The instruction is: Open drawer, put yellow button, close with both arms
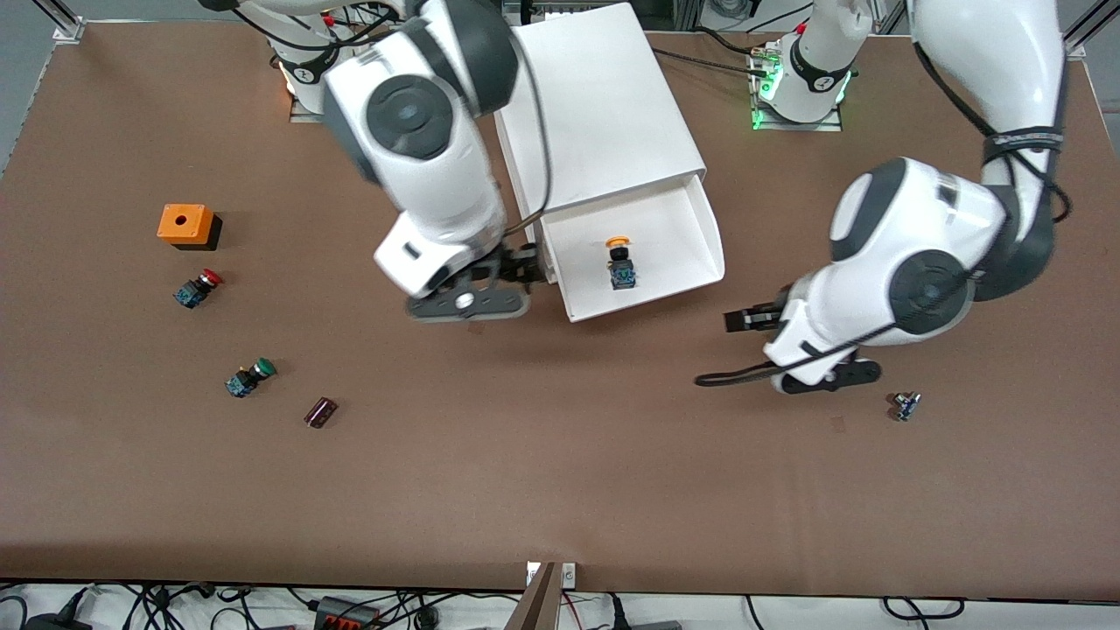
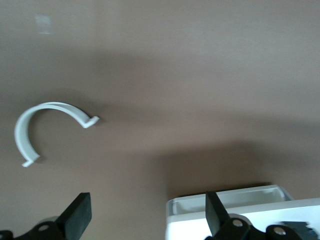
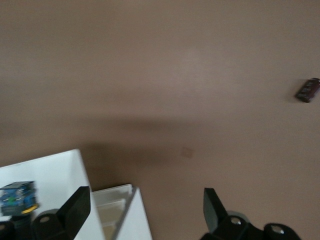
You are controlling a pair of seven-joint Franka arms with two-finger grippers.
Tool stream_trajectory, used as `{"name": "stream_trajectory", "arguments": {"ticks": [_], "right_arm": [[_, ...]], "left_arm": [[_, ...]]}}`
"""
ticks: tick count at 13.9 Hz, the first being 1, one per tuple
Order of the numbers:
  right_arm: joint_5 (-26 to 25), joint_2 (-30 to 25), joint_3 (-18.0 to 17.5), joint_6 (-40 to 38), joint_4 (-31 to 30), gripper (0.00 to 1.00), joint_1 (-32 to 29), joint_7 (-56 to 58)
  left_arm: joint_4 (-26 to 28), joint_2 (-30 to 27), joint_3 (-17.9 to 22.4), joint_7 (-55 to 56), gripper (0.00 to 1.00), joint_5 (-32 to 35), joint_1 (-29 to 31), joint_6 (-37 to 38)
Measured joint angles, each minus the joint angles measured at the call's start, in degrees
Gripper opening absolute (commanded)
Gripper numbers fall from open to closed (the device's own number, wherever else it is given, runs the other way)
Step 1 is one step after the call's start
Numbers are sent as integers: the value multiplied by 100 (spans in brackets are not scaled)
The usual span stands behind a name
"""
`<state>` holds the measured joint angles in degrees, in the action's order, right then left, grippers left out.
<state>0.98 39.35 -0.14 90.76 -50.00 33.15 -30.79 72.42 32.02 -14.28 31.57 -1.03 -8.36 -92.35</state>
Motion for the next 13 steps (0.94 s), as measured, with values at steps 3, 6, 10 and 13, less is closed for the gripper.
{"name": "stream_trajectory", "arguments": {"ticks": [3,6,10,13], "right_arm": [[-6,1,15,-418,-17,100,-610,536],[-8,1,22,-565,-20,100,-1310,814],[5,1,14,-567,-20,100,-2203,1443],[4,-21,14,-571,-9,100,-2563,1724]], "left_arm": [[177,42,-10,394,100,1,-359,-603],[457,91,-13,733,100,9,-651,-1308],[806,107,-12,807,100,13,-758,-1890],[931,153,-12,866,100,13,-778,-1977]]}}
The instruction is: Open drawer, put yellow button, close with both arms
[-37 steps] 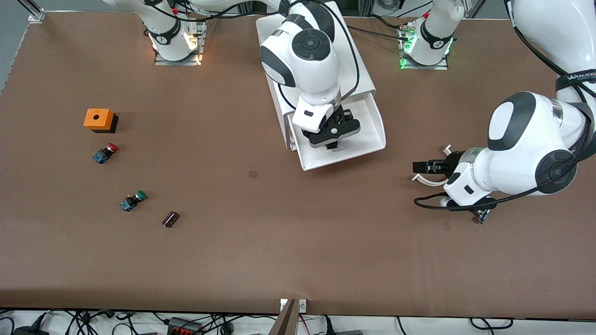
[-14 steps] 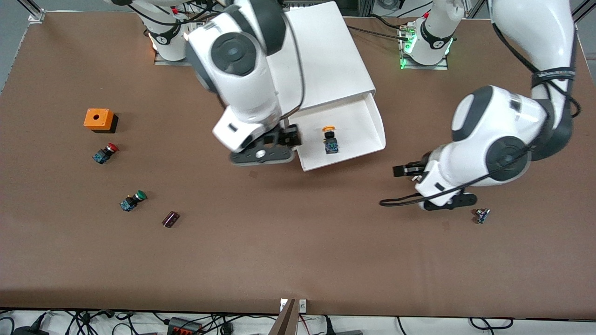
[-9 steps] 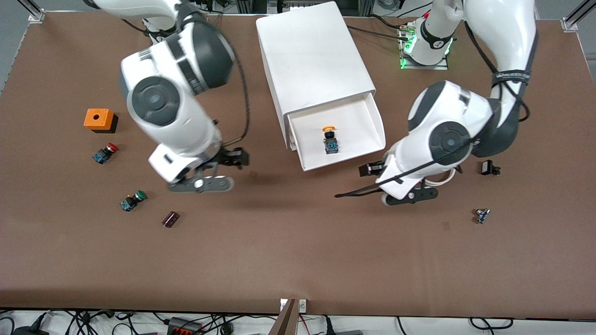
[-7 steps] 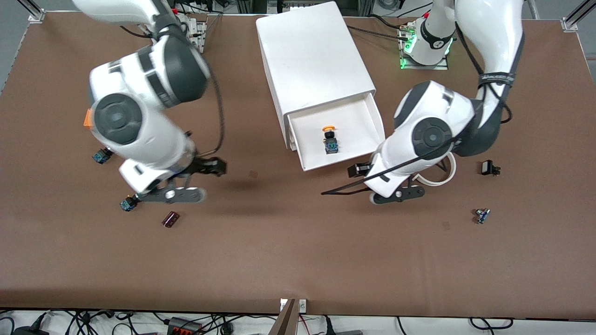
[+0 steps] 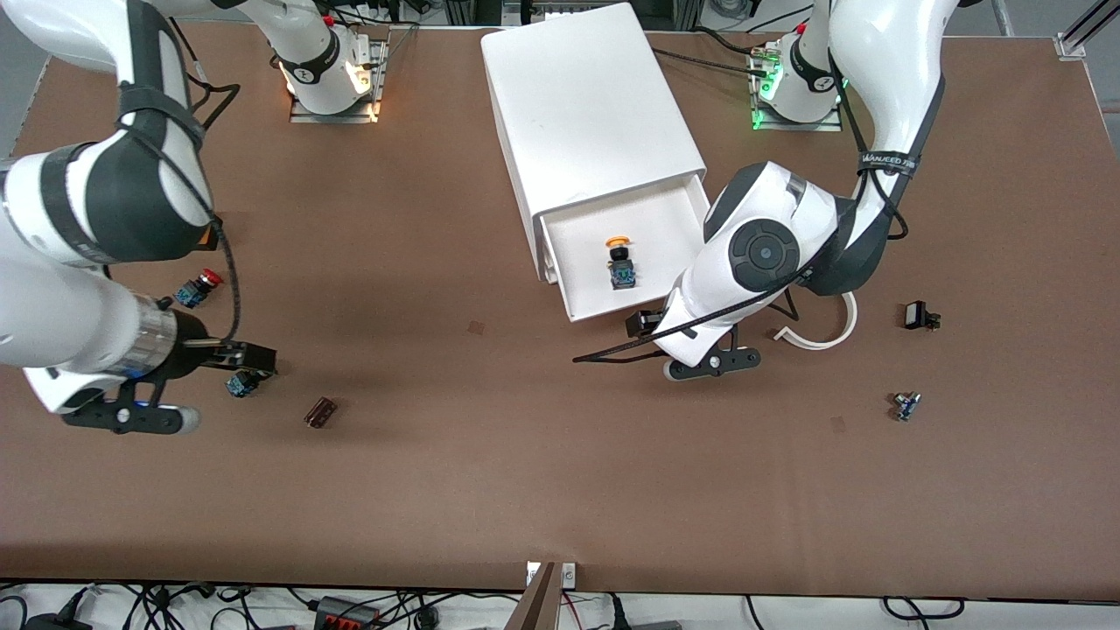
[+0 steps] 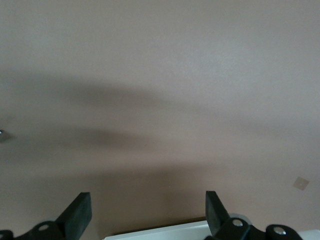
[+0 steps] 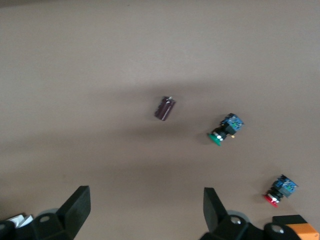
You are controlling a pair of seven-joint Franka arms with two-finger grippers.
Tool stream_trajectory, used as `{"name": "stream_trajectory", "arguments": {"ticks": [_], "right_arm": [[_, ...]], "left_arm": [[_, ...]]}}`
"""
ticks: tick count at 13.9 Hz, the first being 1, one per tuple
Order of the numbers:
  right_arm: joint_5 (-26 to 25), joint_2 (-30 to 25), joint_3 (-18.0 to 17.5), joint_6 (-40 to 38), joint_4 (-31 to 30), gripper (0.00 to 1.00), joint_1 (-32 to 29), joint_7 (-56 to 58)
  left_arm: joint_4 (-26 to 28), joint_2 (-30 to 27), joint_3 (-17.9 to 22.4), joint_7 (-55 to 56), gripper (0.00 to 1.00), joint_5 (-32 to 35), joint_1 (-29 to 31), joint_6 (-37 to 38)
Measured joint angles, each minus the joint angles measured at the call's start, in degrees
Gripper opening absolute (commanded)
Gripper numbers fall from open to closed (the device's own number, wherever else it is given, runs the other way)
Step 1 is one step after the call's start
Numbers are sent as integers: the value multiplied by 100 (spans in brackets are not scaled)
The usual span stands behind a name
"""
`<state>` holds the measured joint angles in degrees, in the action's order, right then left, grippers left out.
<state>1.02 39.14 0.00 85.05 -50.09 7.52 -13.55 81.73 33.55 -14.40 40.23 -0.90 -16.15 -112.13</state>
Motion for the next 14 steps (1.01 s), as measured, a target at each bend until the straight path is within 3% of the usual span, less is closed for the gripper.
{"name": "stream_trajectory", "arguments": {"ticks": [4,8,14], "right_arm": [[-3,-429,1,-8,-221,100,-383,15],[-6,-1266,1,274,-1051,100,-616,349],[-7,-2211,26,380,-2017,100,-1038,1034]], "left_arm": [[186,2,-9,107,100,0,-61,-16],[394,-128,-86,176,100,0,-81,-6],[1037,-528,-509,815,100,0,-75,-5]]}}
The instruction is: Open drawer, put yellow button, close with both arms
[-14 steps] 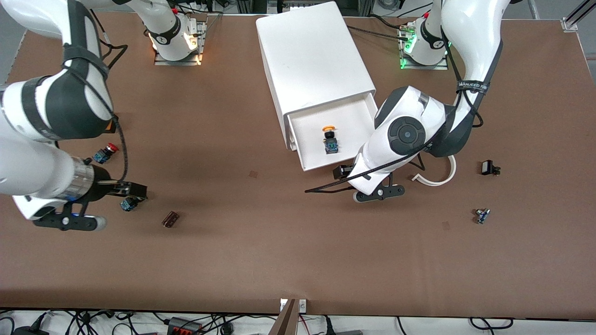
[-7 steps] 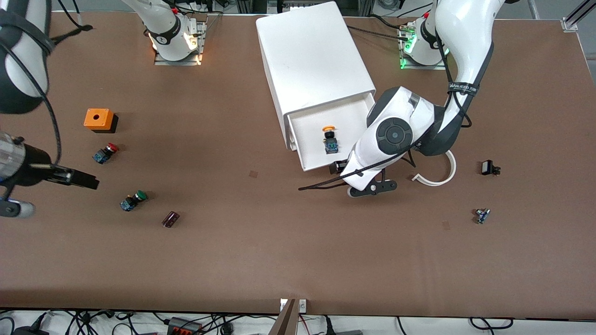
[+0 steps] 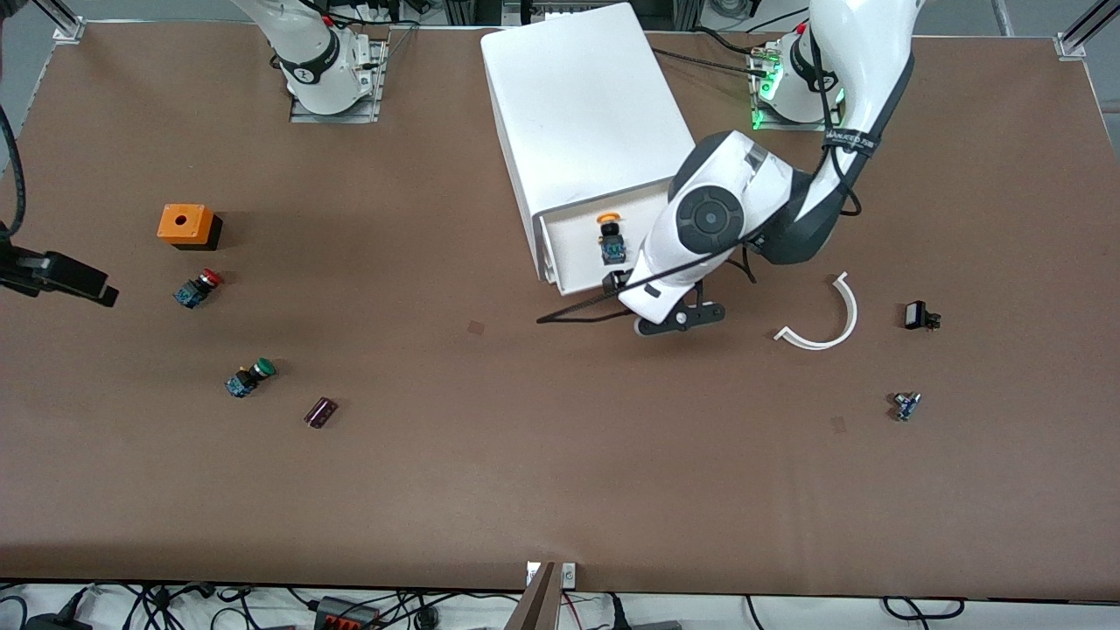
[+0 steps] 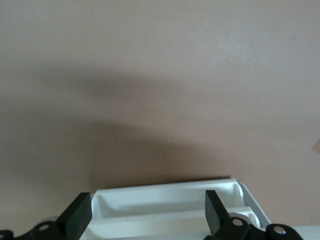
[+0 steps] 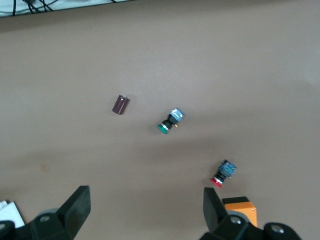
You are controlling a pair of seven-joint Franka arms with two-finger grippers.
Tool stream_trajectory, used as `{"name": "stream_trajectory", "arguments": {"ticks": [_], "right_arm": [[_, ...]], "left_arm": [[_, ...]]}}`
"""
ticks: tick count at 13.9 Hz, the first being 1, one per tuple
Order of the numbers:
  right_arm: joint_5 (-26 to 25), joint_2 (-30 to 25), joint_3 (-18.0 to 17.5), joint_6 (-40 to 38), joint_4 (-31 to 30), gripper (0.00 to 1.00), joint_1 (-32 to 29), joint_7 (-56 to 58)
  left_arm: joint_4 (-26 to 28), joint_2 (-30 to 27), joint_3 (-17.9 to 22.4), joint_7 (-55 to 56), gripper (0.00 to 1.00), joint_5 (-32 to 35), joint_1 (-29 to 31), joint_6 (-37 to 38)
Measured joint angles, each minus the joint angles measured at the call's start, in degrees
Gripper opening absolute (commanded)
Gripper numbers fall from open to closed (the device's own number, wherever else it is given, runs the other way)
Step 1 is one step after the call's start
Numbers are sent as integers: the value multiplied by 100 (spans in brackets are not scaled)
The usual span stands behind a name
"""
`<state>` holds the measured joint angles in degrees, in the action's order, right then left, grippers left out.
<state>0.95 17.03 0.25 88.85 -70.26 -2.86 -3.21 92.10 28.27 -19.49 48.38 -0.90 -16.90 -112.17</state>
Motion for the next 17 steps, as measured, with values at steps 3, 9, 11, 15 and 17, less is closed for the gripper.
{"name": "stream_trajectory", "arguments": {"ticks": [3,9,11,15,17], "right_arm": [[-7,-155,18,3,-157,100,-37,230],[-133,-450,21,48,-666,100,-37,321],[-189,-654,21,179,-1001,100,-34,333],[-225,-1131,21,361,-1692,100,-28,350],[-227,-1311,21,406,-1947,100,-28,352]], "left_arm": [[352,-207,-190,104,100,0,0,0],[783,-458,-570,539,100,0,4,0],[855,-462,-662,619,100,0,4,-1],[917,-462,-752,693,100,0,4,-2],[951,-462,-775,706,100,0,3,-3]]}}
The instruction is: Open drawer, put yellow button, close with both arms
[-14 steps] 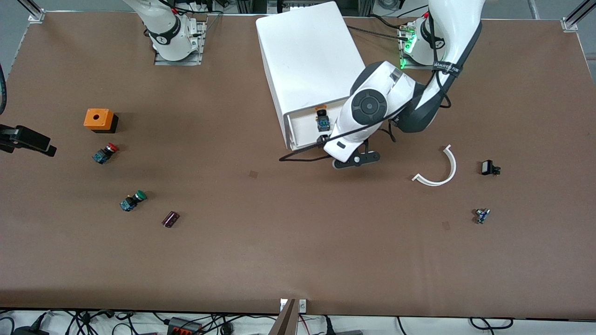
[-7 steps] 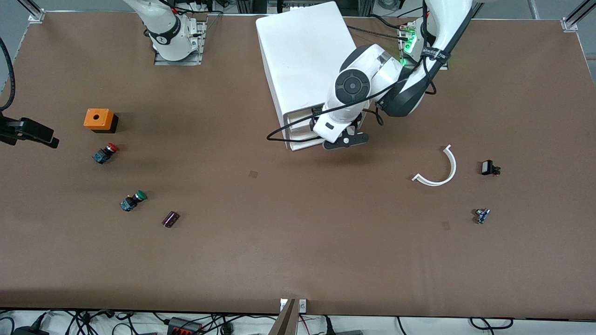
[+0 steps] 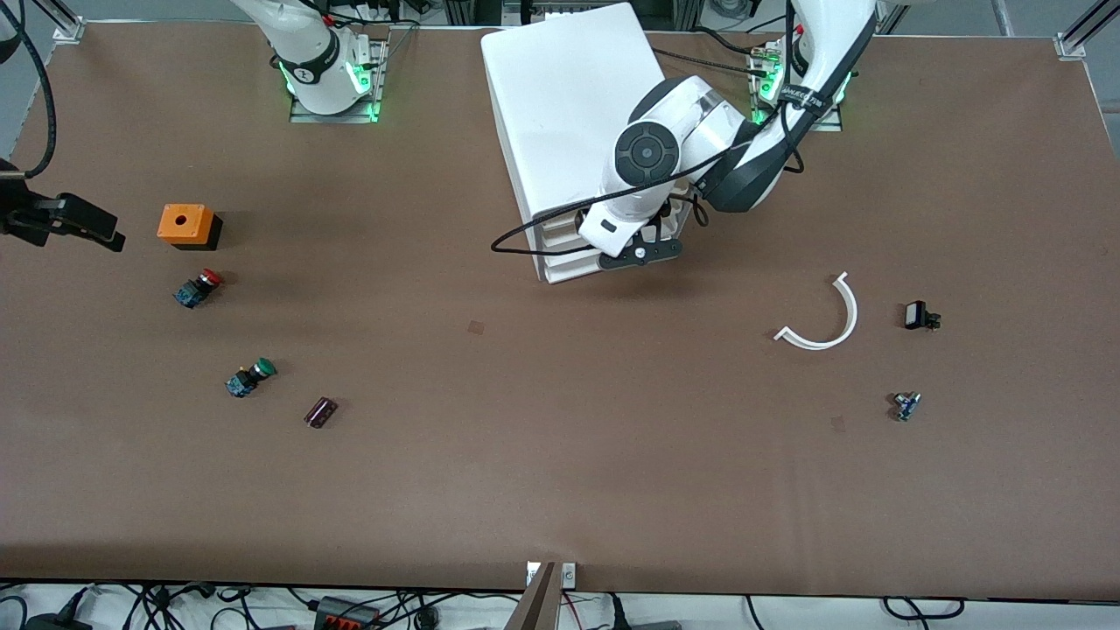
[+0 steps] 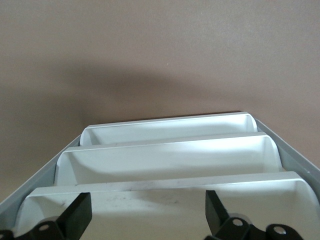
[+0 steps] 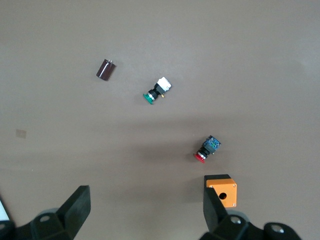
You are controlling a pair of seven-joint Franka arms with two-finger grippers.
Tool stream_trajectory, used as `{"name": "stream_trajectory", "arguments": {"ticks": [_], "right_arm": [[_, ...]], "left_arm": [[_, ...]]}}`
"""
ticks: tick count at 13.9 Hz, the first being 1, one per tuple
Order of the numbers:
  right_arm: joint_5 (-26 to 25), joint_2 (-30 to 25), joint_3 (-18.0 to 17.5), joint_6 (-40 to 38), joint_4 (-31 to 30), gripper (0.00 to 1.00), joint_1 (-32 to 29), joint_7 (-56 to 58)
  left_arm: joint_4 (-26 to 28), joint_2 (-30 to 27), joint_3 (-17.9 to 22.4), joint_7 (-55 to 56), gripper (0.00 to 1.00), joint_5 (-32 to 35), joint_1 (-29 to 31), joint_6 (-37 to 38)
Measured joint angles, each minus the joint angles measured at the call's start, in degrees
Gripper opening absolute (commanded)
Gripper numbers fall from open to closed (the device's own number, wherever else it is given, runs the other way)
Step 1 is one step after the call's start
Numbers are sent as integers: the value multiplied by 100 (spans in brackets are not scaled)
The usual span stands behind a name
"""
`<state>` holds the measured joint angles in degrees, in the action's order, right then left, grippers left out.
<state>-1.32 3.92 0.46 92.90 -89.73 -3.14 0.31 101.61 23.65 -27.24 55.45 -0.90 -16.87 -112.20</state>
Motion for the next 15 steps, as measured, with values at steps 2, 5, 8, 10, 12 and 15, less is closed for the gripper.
{"name": "stream_trajectory", "arguments": {"ticks": [2,5,8,10,12,15], "right_arm": [[-5,-123,0,32,-162,100,0,2],[-6,-165,-1,33,-211,100,1,7],[-6,-167,-7,58,-207,100,6,47],[-6,-182,-7,72,-191,100,6,54],[-6,-194,-7,73,-191,100,6,57],[-6,-194,-10,73,-192,100,9,64]], "left_arm": [[5,0,-5,9,100,0,0,-7],[-19,-18,-6,-57,100,151,13,-29],[-328,-98,8,-535,100,756,274,158],[-641,-166,13,-1126,100,1125,668,483],[-986,-199,14,-1873,100,1225,1155,739],[-1420,-294,11,-2836,100,1226,1739,1159]]}}
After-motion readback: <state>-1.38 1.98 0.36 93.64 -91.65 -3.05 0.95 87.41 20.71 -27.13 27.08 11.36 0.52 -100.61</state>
